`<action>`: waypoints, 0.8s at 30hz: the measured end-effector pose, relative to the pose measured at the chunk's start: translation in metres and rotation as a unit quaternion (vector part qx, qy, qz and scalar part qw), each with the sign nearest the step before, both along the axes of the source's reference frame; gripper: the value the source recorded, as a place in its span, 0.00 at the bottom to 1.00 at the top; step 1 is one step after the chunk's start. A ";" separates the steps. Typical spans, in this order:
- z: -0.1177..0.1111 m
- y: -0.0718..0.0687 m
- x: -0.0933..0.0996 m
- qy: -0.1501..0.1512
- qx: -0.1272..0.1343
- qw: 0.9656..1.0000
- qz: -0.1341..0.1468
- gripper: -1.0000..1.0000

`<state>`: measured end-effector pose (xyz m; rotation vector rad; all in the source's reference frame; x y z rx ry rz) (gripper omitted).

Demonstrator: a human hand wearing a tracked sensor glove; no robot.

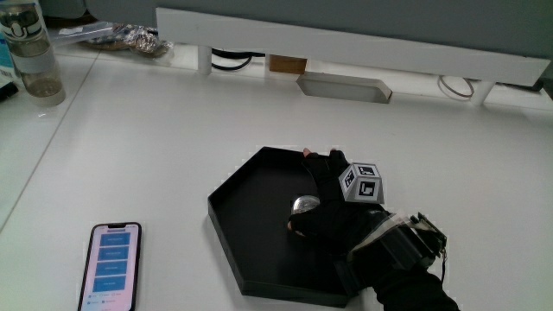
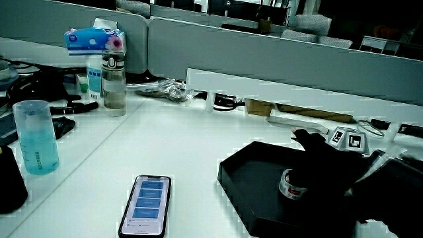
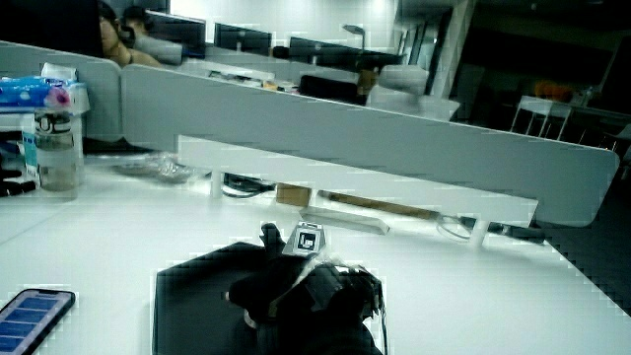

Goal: Pick paper clip from plate

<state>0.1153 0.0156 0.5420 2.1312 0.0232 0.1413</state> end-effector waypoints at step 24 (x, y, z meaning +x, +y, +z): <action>0.020 0.005 -0.007 0.019 -0.031 0.999 -0.025 0.89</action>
